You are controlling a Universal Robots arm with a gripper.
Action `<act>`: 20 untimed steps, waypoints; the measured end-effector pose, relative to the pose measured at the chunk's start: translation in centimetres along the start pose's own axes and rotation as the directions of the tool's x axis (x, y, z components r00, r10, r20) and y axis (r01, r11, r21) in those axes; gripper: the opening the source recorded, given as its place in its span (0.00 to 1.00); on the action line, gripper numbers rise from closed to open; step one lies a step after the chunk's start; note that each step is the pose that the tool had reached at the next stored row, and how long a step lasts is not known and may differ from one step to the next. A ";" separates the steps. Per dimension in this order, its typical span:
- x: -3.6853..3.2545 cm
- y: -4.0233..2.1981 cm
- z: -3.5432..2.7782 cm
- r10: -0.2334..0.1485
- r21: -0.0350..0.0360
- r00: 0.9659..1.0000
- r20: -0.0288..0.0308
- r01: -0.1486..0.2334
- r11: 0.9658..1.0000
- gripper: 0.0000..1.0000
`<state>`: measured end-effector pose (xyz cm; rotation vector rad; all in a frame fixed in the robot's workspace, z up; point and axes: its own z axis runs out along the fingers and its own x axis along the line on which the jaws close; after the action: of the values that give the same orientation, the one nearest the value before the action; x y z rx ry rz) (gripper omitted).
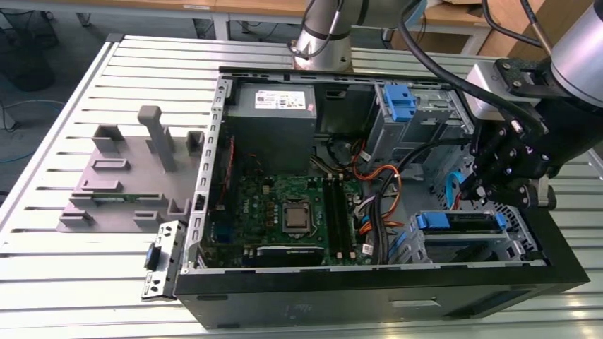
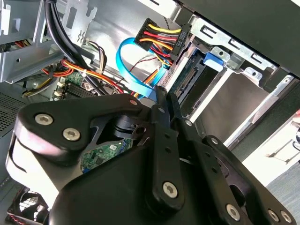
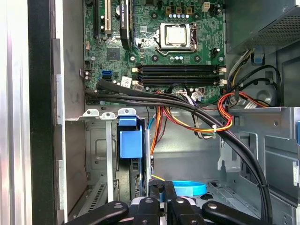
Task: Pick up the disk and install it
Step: 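Insert the first disk wire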
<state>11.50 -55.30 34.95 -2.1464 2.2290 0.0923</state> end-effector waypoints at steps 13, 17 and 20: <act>0.24 -0.01 0.00 0.000 0.000 1.000 0.000 0.000 1.000 0.16; 0.34 -0.02 0.00 0.000 0.000 1.000 0.000 0.000 1.000 0.16; 0.36 -0.02 0.01 -0.012 -0.001 1.000 0.000 0.012 1.000 0.16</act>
<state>11.50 -55.66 34.91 -2.1597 2.2165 0.0926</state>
